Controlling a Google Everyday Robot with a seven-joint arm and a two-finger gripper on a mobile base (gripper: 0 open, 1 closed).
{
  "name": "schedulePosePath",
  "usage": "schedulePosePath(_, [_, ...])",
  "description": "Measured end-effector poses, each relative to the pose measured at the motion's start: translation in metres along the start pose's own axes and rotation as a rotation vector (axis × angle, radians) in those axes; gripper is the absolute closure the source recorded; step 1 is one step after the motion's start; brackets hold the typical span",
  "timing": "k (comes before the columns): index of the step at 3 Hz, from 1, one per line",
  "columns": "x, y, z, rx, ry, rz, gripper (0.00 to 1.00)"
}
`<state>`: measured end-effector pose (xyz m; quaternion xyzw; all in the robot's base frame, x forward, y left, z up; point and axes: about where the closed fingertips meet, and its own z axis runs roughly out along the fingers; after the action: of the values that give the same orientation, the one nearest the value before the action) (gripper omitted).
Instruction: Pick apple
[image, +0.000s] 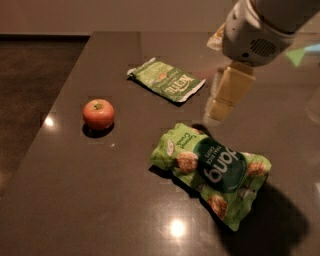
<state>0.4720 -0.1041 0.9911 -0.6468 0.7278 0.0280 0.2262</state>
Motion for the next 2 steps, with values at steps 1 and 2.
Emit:
schedulePosePath(1, [-0.044,-0.003,0.021,0.001,-0.053,-0.012,0.00])
schedulePosePath(2, [-0.084,0.001,0.047,-0.007,-0.087,-0.023,0.00])
